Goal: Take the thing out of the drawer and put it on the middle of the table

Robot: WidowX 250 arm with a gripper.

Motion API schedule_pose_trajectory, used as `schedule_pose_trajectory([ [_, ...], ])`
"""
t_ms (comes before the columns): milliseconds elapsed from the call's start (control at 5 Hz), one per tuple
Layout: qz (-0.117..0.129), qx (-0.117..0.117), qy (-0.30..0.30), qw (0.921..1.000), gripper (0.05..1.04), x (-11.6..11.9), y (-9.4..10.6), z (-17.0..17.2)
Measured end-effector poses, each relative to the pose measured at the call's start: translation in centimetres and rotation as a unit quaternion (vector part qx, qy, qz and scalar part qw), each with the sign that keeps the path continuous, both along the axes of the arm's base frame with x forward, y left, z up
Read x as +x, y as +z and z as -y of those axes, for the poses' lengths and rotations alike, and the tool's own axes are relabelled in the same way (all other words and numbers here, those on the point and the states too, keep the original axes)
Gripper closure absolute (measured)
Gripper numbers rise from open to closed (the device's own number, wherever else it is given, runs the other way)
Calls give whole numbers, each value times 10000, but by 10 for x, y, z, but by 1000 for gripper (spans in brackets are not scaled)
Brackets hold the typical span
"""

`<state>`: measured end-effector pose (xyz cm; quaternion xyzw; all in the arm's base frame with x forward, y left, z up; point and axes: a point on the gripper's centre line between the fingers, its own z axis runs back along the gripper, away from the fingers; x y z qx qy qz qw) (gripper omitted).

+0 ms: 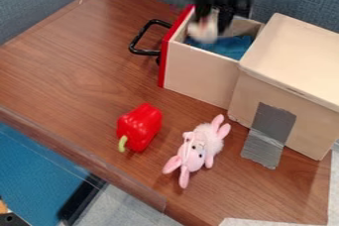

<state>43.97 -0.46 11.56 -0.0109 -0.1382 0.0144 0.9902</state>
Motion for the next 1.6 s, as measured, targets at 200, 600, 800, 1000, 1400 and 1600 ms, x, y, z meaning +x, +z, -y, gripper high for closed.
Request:
schedule_pose_trajectory([
  [200,217,-215,217,9993,623,-7,33,-9],
  [600,-68,-175,645,9977,624,-80,30,-55],
  [800,-332,-141,553,9978,623,-110,2,-77],
  [1000,-363,-230,477,9979,624,-129,-22,-96],
  [1400,-263,90,-383,9989,624,-154,-62,-103],
  [1600,-216,93,-396,9989,548,-159,-64,-115],
])
